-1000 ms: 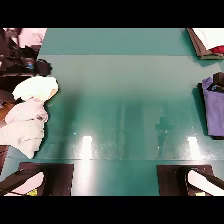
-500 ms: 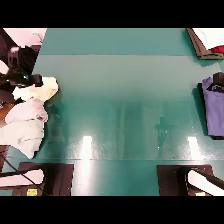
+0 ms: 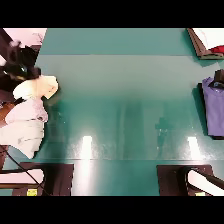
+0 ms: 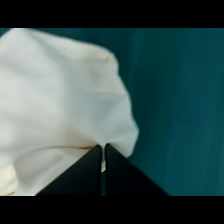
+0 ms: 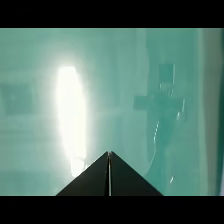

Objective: Fold the shirts.

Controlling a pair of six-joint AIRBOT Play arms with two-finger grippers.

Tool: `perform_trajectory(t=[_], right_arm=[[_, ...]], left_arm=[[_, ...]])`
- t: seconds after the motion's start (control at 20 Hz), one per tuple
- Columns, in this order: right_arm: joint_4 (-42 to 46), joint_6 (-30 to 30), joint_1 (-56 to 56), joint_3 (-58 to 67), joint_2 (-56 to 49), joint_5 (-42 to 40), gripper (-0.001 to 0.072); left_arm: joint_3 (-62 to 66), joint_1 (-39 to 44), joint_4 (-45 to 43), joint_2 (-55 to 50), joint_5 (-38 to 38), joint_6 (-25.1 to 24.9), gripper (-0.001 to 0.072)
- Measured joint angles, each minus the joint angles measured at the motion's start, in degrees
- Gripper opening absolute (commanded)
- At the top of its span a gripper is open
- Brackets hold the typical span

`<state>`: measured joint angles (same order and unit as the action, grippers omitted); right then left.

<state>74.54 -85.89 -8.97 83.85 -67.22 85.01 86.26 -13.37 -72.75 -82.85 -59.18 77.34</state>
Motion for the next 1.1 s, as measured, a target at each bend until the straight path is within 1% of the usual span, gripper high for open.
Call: perform_trajectory(t=[0.15,0.25,0.4,0.5,0.6,0.7,0.85,0.9,0.95,1.0,1.05,1.1], right_arm=[[-0.07,0.0,0.0,5.14,0.0,-0.98,0.0019],[-0.07,0.0,0.0,9.09,0.0,-1.66,0.0019],[-0.09,0.0,0.0,14.6,0.02,-2.34,0.0019],[-0.09,0.0,0.0,17.66,0.02,-2.45,0.0019],[-0.09,0.0,0.0,19.98,0.02,-2.43,0.0019],[-0.09,0.0,0.0,21.4,0.04,-2.34,0.0019],[-0.07,0.0,0.0,22.32,0.04,-1.62,0.0019],[-0.07,0.0,0.0,22.47,0.02,-1.44,0.0019],[-0.04,0.0,0.0,22.58,0.02,-1.2,0.0019],[-0.04,0.0,0.0,22.64,0.04,-1.18,0.0019],[-0.04,0.0,0.0,22.71,0.02,-1.11,0.0018],[-0.04,0.0,0.0,22.75,0.02,-0.98,0.0019]], left_arm=[[8.33,1.22,18.21,5.68,-2.8,-7.63,0.0023],[13.4,4.68,27.71,9.25,-4.76,-10.95,0.0023],[19.71,14.21,35.15,12.46,-7.37,-13.9,0.0023],[21.94,20.98,37.24,13.33,-8.24,-15.56,0.0023],[23.1,26.95,35.85,13.42,-8.7,-16.65,0.0023],[23.52,31.1,31.87,12.35,-9.66,-16.63,0.0023],[23.82,34.12,24.02,8.11,-10.69,-13.77,0.0024],[23.87,34.6,22.08,6.21,-10.78,-12.46,0.0193],[23.91,34.91,20.39,4.0,-10.73,-11.02,0.0553],[23.96,35.17,19.19,1.68,-10.86,-9.53,0.0683],[23.96,35.32,18.32,-0.42,-11.39,-8.0,0.0665],[23.96,35.39,17.57,-2.47,-12.11,-6.56,0.0665]])
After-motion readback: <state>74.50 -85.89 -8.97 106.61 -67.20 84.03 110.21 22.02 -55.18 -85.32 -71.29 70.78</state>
